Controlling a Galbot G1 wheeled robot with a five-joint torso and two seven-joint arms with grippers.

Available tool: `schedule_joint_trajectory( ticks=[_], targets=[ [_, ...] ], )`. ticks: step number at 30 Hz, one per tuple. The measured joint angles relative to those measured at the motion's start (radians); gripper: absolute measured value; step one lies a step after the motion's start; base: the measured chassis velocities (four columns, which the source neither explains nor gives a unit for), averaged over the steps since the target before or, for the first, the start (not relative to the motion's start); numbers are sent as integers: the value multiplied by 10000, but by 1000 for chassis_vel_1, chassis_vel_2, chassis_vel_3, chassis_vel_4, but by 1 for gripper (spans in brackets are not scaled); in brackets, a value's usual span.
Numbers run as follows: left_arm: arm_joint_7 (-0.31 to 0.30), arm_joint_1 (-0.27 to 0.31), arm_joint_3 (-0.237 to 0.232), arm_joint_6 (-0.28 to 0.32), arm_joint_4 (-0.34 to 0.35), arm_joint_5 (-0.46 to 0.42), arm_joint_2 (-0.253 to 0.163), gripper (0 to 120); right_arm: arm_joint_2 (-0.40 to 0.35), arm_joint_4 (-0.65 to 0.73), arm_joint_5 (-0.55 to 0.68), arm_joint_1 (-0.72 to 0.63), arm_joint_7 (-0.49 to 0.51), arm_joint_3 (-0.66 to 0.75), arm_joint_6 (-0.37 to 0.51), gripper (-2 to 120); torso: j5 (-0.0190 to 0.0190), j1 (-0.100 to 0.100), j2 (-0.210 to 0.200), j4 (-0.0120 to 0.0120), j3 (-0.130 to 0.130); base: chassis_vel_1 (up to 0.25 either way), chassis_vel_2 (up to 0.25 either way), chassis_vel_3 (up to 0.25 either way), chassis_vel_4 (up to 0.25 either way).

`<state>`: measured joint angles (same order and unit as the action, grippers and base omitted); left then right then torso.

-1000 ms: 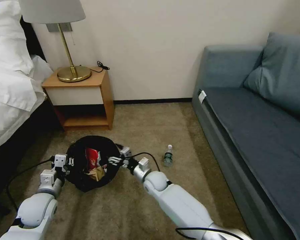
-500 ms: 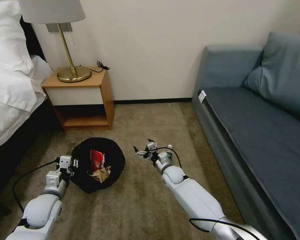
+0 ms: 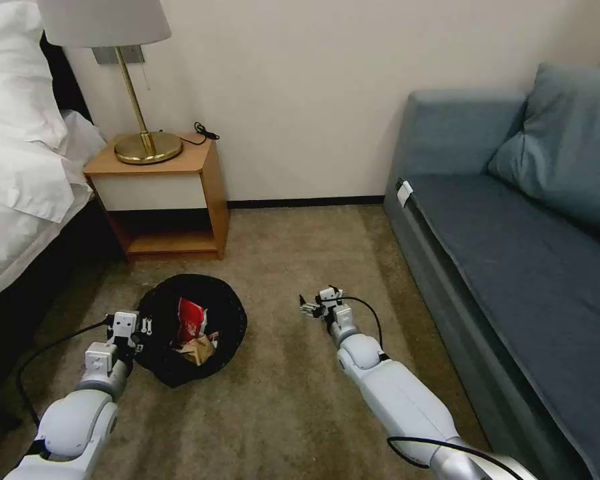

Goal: Pick up the trash bin, then pick up the garbage on the floor and place it into the trash bin.

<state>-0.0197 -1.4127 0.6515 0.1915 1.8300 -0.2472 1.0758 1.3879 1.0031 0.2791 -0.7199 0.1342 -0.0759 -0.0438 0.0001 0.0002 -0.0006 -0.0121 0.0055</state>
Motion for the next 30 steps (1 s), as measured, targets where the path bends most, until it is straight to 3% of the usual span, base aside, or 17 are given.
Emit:
schedule_joint_trajectory(
  ticks=[10,17,30],
  targets=[
    [6,-52,-62,-1,130,1,-6,5,37,-494,-6,33,-152,461,134,100,0,0,0,-1,0,0,0,0,0],
    [23,-166,-21,0,225,19,5,5,-4,-580,493,78,-931,606,4,100,-1,0,0,0,0,0,0,0,0],
    [44,-131,-34,-20,157,64,58,5,2,-534,540,35,-979,531,-92,100,-1,0,0,0,-1,-23,29,25,-25]
  ],
)
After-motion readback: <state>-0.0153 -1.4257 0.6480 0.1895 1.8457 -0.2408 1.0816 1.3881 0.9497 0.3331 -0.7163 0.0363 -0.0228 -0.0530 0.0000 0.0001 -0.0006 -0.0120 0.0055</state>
